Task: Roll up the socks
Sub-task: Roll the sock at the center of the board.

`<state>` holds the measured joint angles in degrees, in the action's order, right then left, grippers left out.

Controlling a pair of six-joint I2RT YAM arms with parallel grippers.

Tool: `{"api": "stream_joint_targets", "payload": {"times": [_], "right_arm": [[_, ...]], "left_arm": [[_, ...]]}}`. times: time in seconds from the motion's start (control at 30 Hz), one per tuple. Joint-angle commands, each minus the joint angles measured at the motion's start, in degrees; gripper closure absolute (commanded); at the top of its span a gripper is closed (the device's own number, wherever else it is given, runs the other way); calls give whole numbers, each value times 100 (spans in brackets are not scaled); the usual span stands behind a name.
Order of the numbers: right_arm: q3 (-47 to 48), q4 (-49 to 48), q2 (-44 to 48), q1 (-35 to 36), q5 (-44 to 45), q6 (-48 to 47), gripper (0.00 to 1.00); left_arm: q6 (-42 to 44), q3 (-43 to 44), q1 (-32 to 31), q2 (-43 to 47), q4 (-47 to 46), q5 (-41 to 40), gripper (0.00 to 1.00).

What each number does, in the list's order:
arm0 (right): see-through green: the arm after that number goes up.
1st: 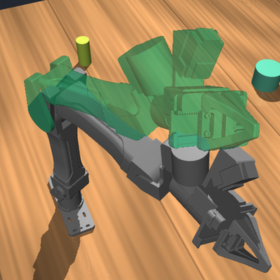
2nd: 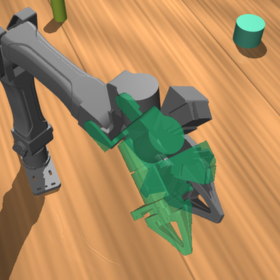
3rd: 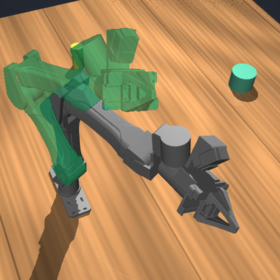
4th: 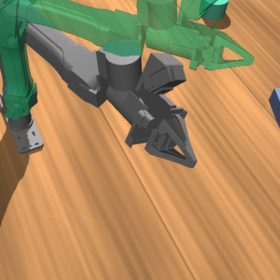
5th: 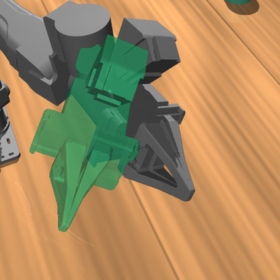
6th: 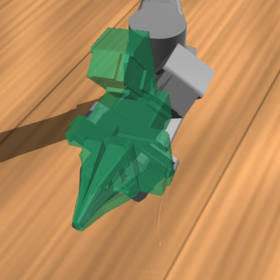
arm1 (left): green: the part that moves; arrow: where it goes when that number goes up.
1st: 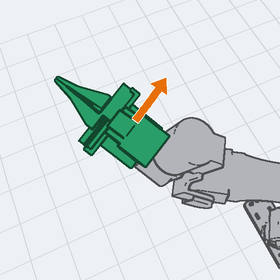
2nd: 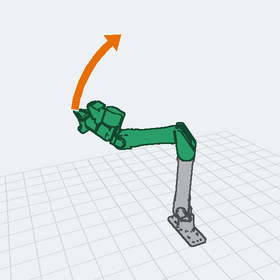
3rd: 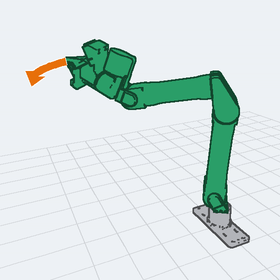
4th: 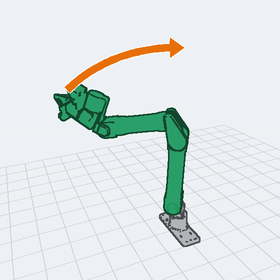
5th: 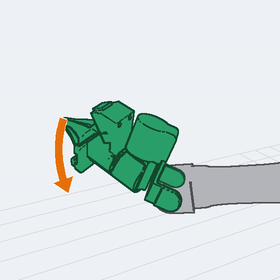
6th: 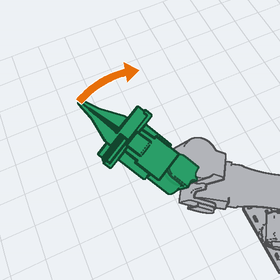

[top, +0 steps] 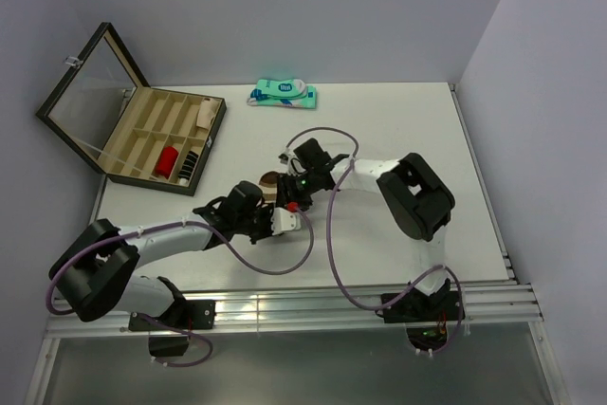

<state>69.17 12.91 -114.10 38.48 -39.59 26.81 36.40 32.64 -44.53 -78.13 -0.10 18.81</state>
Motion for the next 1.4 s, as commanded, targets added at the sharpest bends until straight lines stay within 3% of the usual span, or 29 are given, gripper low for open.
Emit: {"api": "stream_joint_targets", "payload": {"times": [0.0, 0.4, 0.6, 0.77, 0.87, 1.0, 1.13, 1.37], "right_arm": [[-420, -349, 555, -270, 892, 359, 55], [-1607, -746, 2084, -657, 2289, 782, 54], [-2425, -1009, 3279, -710, 3096, 765, 54], [-3101, -1264, 4657, -675, 3273, 431, 54], [-3181, -1264, 5177, -395, 3571, 19, 54], [-2963, -1203, 5311, 718, 4229, -814, 54], [-2654, -966, 4777, 1782, 4855, -1439, 53], [-2057, -729, 3827, 2664, 5189, -2082, 54]], "left_arm": [[-265, 110, 199, 35, 616, 184, 100], [-239, 1103, 876, -686, 1810, 1397, 100], [-125, 1894, 1262, -1511, 2767, 2098, 100], [-72, 2465, 1631, -2188, 3366, 2697, 100], [-2, 2764, 1755, -2592, 3726, 3058, 100], [112, 3238, 1834, -3268, 4219, 3585, 100], [244, 3555, 1913, -3690, 4658, 3928, 100], [1104, 4337, 2089, -4482, 6274, 4359, 100]]}}
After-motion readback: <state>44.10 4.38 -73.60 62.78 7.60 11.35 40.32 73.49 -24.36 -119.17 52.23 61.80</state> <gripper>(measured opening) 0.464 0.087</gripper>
